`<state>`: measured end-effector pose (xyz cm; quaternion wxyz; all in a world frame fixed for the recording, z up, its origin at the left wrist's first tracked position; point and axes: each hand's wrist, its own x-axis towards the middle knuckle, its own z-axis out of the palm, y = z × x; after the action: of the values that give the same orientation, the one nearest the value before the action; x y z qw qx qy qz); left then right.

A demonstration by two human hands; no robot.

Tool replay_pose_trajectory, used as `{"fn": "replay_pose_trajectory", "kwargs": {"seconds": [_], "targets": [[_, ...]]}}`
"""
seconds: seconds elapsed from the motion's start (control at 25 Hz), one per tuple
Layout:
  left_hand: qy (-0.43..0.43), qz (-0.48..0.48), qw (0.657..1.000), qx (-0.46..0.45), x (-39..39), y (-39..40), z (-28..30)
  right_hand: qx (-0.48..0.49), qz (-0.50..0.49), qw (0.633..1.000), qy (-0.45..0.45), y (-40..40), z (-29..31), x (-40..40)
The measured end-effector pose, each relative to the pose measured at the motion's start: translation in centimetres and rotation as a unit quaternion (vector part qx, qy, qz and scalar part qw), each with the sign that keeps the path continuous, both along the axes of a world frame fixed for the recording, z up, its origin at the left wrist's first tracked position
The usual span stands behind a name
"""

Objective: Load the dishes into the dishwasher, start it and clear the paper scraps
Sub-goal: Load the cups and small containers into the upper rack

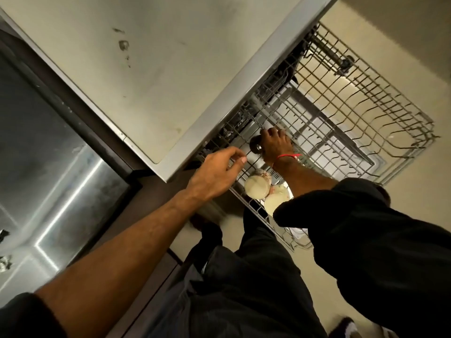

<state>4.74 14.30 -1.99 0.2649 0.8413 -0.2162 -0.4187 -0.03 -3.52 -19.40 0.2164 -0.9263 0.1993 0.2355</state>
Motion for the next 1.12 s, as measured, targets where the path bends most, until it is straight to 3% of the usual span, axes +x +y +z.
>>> {"fn": "replay_pose_trajectory", "kwargs": {"seconds": [0.12,0.24,0.36,0.56,0.88,1.0,1.12], "targets": [[-0.001,0.009,1.0,-0.002,0.0,0.3,-0.1,0.04,-0.039,0.998,-0.003,-0.1,-0.2,-0.3],[0.004,0.012,1.0,-0.006,-0.3,0.8,0.1,0.099,-0.087,0.989,-0.061,-0.4,0.0,-1.3],[0.015,0.019,1.0,-0.014,-0.9,1.0,0.3,0.083,-0.086,0.988,-0.093,-0.8,0.2,-1.8],[0.023,0.022,0.999,-0.01,-1.2,1.0,0.4,0.02,0.007,0.998,-0.061,-0.1,-0.2,-0.4],[0.017,0.032,0.999,-0.014,-0.9,1.4,0.3,0.035,-0.001,0.998,0.045,-0.6,-1.0,-1.0],[0.001,0.031,0.999,-0.028,-0.7,1.3,0.8,0.079,-0.064,0.995,-0.014,-1.2,-0.3,-1.9],[-0.028,0.027,0.998,-0.055,-0.5,1.4,2.0,0.142,-0.208,0.958,-0.136,-1.3,1.1,-3.1]]}}
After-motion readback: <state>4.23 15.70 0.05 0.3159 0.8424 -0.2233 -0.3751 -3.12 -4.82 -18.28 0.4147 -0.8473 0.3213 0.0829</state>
